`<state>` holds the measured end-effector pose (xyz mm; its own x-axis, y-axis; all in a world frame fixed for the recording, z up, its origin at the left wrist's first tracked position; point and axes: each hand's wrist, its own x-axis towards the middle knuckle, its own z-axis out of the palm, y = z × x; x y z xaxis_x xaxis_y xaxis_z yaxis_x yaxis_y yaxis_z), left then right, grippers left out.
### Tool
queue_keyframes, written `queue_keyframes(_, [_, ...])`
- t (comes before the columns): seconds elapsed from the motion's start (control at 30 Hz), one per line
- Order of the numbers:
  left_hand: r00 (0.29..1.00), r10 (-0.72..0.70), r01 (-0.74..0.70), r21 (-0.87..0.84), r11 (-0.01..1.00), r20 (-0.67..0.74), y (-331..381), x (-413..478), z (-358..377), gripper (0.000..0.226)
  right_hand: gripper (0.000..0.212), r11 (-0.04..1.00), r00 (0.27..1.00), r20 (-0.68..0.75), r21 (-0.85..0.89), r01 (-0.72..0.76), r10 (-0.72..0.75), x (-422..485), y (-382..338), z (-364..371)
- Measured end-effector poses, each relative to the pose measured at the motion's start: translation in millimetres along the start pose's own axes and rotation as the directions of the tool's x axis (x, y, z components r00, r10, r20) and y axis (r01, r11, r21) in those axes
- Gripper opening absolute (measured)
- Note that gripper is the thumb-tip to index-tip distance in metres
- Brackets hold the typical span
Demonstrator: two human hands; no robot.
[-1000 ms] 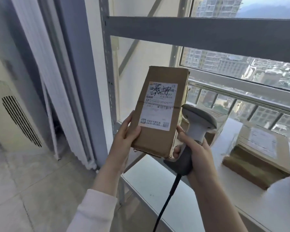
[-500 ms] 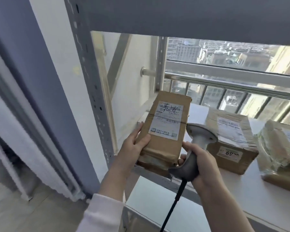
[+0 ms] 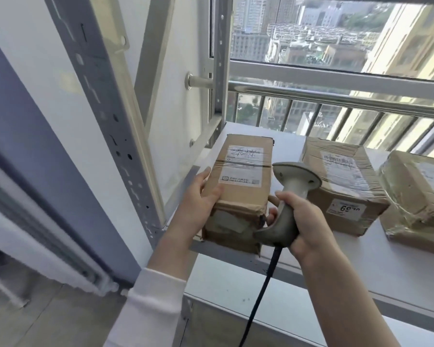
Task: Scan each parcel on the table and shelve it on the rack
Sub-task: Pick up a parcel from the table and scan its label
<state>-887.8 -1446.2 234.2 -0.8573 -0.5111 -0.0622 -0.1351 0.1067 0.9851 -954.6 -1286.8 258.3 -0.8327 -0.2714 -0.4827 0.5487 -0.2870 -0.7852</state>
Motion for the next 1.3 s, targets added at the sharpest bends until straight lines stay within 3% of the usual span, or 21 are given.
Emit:
queue_keyframes(0.1, [0.988,0.155,-0.155,0.118,0.981,0.009,11,-11,-2,0.072,0.022,0.996,0.997,0.008,-0.031,0.078,-0.078,-2,-7,-1])
queue_keyframes(0.2, [0.947,0.287,-0.319,0.361,0.876,0.142,19,-16,-3,0.075,0.024,0.988,0.99,0.013,-0.064,0.142,-0.141,-2,-20,-1])
queue_keyframes(0.33, [0.912,0.303,-0.409,0.576,0.708,0.276,18,-8,0,0.069,0.031,0.989,0.991,0.009,-0.059,0.136,-0.136,-1,-31,-5])
queue_keyframes(0.47, [0.92,0.274,-0.391,0.615,0.685,0.28,18,5,6,0.063,0.042,0.989,0.99,-0.001,-0.051,0.142,-0.142,1,-36,-11])
queue_keyframes(0.7, [0.921,0.209,-0.381,0.654,0.653,0.328,28,49,17,0.058,0.03,0.99,0.99,0.004,-0.019,0.139,-0.139,5,-49,-20])
queue_keyframes(1.2, [0.921,0.237,-0.381,0.588,0.714,0.308,25,98,37,0.054,0.035,0.995,0.991,0.087,-0.007,0.103,-0.102,25,-63,-33])
queue_keyframes(1.3, [0.919,0.2,-0.388,0.691,0.61,0.339,28,94,36,0.06,0.036,0.997,0.992,0.102,0.045,0.066,-0.07,20,-63,-36])
